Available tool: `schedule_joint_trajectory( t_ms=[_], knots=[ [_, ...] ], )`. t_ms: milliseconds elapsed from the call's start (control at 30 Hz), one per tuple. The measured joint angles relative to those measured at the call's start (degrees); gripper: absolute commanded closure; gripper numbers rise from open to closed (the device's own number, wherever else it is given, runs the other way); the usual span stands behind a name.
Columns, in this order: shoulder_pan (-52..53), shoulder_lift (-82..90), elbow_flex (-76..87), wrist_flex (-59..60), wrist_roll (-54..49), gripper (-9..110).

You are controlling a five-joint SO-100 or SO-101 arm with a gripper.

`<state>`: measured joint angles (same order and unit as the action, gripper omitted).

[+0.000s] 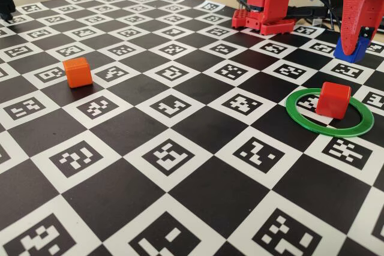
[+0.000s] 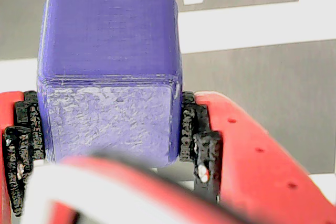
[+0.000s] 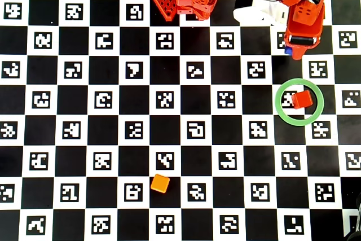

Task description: Grab the red cube then put it in the green circle then put the blue cube on top and finally the orange cube on top

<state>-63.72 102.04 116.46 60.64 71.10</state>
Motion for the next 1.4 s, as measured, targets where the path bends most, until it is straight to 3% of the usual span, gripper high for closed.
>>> schedule_joint_trajectory(
  t_ms=[600, 1400],
  knots=[
    [2.37, 1.14, -15.03, 17.05, -15.03, 88],
    [7.56, -16.44, -37.62, 20.74, -27.95, 88]
  ],
)
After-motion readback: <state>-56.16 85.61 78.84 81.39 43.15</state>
